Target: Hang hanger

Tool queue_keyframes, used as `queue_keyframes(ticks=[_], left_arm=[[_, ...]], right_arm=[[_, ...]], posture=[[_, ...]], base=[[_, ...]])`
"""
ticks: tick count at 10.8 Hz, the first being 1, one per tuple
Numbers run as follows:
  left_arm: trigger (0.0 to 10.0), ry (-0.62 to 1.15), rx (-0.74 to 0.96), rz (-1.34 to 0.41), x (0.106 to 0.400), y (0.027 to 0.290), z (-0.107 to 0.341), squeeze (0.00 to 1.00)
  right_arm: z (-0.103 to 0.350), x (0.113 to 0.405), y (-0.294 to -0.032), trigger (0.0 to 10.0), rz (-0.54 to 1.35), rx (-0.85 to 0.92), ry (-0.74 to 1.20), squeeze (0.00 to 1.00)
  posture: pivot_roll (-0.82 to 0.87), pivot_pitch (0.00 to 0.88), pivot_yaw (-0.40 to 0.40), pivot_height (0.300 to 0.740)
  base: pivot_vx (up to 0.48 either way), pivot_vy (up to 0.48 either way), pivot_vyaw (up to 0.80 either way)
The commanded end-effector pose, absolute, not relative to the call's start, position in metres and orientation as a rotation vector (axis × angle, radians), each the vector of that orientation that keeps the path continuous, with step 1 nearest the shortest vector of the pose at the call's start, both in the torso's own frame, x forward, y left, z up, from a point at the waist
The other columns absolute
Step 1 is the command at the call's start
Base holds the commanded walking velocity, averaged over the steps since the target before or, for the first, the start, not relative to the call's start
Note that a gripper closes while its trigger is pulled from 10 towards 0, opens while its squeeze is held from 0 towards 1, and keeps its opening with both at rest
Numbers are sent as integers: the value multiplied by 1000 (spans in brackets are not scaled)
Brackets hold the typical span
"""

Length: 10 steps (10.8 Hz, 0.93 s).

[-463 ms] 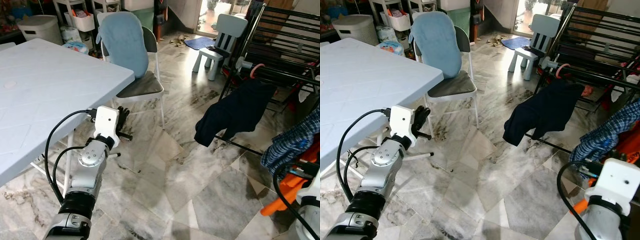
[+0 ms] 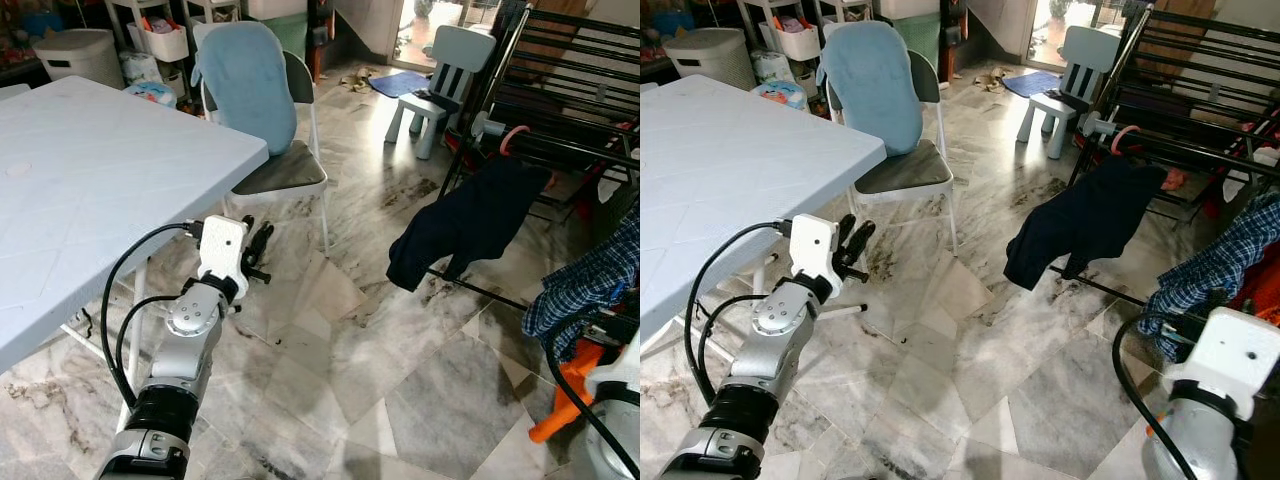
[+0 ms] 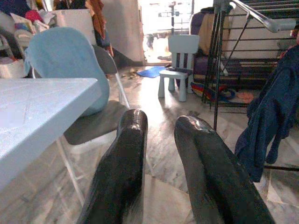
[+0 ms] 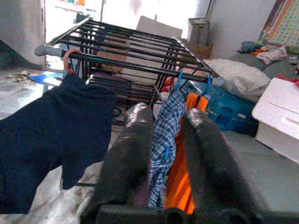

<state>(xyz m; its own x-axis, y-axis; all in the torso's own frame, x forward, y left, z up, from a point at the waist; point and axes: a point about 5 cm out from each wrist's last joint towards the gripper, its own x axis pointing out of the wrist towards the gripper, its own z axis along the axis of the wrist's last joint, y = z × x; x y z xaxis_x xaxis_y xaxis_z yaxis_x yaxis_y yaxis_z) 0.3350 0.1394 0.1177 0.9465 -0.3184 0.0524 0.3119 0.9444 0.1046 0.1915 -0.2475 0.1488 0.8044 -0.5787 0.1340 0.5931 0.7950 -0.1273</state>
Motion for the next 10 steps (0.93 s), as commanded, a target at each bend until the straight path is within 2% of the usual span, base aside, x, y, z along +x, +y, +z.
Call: queue_keyframes(ticks=[1, 4, 5, 10], left_arm=[[10000, -53, 79, -339, 334, 136, 116, 1000], [10000, -41, 45, -335, 333, 136, 114, 1000], [10000, -32, 10, -346, 332, 134, 115, 1000], [10000, -175, 49, -348, 338, 122, 147, 1000]], right_arm=[[148, 194, -246, 10000, -618, -149, -83, 1000], [144, 199, -233, 10000, -526, 11, -79, 1000], [145, 202, -223, 10000, -440, 29, -87, 1000], [173, 208, -220, 10000, -398, -75, -200, 1000]], posture=[[2, 0, -16, 740], [3, 0, -28, 740], [4, 0, -32, 740], [-1, 0, -36, 740]], base=[[0, 0, 0], [0, 0, 0], [0, 0, 0], [0, 0, 0]])
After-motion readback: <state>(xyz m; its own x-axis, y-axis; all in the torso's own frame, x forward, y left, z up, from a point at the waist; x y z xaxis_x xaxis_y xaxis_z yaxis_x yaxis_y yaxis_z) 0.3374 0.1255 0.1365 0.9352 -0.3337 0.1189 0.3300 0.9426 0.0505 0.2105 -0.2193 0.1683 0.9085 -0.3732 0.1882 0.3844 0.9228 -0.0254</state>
